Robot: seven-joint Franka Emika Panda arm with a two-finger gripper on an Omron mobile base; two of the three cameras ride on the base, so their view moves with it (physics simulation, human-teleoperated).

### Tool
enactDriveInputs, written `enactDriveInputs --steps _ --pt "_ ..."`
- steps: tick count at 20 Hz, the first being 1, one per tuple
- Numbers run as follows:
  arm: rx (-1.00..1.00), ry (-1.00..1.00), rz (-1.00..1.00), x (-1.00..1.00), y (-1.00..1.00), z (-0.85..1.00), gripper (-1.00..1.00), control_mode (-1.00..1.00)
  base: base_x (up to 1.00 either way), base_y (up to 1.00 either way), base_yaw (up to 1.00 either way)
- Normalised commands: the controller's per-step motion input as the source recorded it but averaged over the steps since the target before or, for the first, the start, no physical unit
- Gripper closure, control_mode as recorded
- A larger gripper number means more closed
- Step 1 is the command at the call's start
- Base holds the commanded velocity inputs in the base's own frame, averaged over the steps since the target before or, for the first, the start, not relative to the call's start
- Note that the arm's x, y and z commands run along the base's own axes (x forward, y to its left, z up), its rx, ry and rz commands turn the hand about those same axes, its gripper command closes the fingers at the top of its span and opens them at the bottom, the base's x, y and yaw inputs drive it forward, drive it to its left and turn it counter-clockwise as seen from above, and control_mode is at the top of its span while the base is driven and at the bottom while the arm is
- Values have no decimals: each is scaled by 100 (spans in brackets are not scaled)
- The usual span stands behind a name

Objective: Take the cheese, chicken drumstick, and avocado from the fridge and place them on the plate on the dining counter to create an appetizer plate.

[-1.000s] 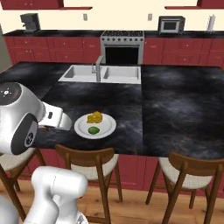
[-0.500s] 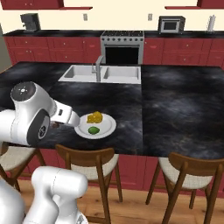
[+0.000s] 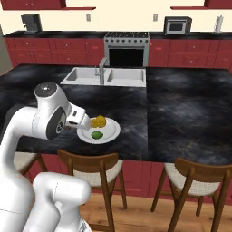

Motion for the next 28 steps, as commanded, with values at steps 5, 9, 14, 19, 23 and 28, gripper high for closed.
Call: enactDriveInputs --steps 5,9,14,19,23,28 --pt "0 12 0 52 52 -33 100 -100 0 0 0" --pt "0 2 0 56 7 -20 100 -100 0 0 0" --pt "0 0 -3 49 0 -36 100 -100 0 0 0" --pt "0 0 -8 27 0 -52 100 -100 0 0 0" --pt "0 4 -11 29 0 -35 100 -100 0 0 0" --pt "0 7 -10 30 0 -24 100 -100 0 0 0"
